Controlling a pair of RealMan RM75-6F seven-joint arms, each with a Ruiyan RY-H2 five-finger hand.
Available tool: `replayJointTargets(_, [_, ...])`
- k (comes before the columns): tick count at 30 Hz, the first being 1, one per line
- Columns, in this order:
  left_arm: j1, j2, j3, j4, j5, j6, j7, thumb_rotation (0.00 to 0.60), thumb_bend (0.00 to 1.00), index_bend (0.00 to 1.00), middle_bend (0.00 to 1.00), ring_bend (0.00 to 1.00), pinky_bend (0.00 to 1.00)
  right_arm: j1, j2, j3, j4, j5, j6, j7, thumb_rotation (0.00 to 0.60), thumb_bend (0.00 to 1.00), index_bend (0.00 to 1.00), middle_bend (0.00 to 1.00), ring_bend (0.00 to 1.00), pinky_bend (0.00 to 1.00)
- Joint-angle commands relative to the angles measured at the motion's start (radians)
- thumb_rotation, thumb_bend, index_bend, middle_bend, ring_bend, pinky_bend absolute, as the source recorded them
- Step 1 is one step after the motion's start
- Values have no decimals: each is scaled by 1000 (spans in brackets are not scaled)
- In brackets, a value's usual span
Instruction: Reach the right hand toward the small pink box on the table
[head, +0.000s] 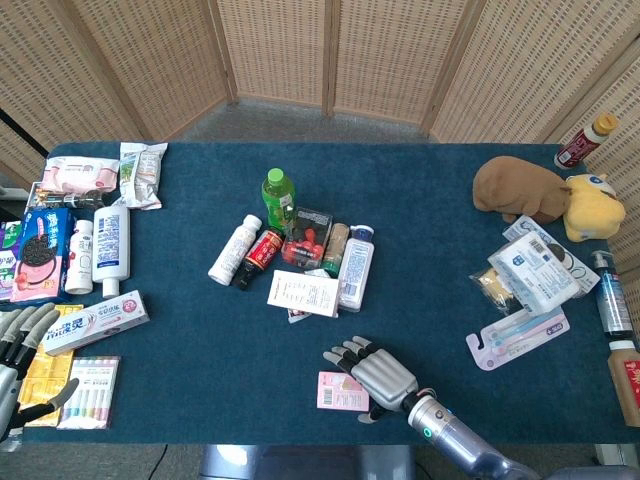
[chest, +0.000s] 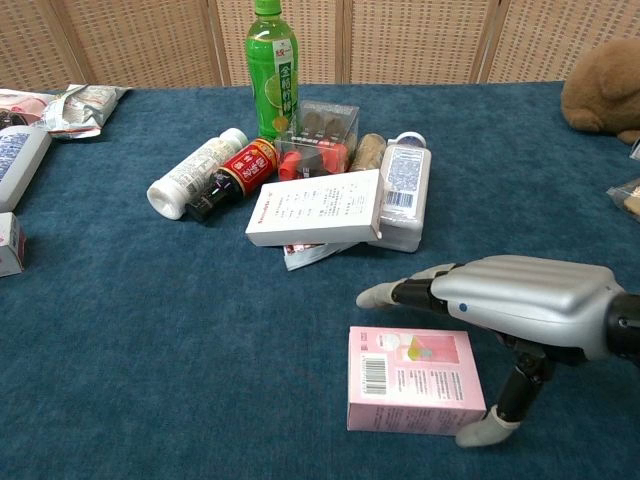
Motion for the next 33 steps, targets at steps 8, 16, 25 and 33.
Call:
replayJointTargets(8, [5, -8, -1, 15, -7, 0, -14, 600, 298, 0, 48, 0, 0, 9, 16, 20, 21, -59, 20, 93, 600, 60, 764, 1000, 963, 714])
replayJointTargets(16, [5, -17, 3, 5, 7, -4, 2, 600, 296, 0, 48, 0, 0, 3, 148, 72, -42, -119, 78, 222, 600, 59, 767, 1000, 975, 714])
replayJointTargets(25, [12, -30, 16, 3, 20, -6, 13, 600, 296, 0, 47, 0, 0, -18, 306, 172, -106, -173, 179, 461, 600, 58, 759, 1000, 975, 714])
replayJointTargets(33, [21, -40, 18, 21, 18, 4, -1, 600, 296, 0, 47, 0, 0, -11, 360, 229, -128, -174, 198, 605, 600, 59, 759, 1000, 983, 713])
